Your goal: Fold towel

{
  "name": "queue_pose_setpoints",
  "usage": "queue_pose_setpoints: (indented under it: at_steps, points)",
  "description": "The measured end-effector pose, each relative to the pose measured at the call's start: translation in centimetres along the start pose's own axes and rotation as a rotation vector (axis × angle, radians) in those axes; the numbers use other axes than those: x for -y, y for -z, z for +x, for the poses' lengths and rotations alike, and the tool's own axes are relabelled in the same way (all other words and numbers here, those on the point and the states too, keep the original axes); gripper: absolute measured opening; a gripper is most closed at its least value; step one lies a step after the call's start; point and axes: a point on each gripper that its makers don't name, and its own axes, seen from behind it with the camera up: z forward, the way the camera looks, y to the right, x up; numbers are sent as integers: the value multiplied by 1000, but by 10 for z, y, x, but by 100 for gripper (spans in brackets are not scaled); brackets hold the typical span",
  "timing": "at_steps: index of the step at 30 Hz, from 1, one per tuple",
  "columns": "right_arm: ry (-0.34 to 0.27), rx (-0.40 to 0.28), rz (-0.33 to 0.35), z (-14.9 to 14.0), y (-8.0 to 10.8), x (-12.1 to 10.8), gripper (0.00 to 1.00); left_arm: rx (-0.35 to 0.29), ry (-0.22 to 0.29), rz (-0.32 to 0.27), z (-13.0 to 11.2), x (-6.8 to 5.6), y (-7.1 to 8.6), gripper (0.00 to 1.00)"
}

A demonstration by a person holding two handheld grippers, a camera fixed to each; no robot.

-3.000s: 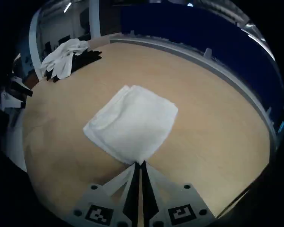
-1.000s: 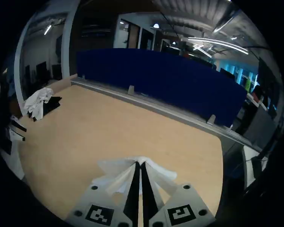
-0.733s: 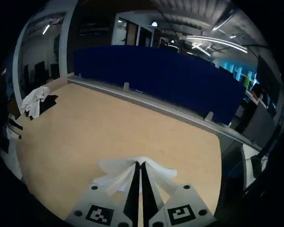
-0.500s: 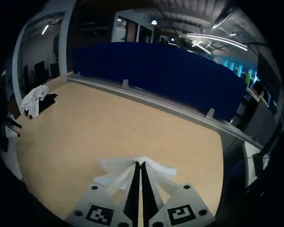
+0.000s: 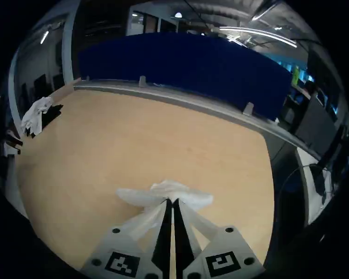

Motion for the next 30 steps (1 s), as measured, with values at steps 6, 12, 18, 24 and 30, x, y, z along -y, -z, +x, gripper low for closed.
queue_pose_setpoints:
  at_steps: [6,12,18,24,30]
  points:
    - [-55,67,-40,-49,4,-14,3,3,-8,-4,1,-5,-3,94]
    - [-154,121,-95,-95,5,-23,3,7,-14,-2,1,-6,-4,94]
    - [-229,182,-159,-131,5,-32,3,10,-21,3,1,-5,-3,94]
    - [-265,245,-200,-157,3,-31,3,11,-23,3,1,-7,-2,94]
    - [-265,283,-224,-174,1,-28,7,13,-32,3,1,-7,-1,94]
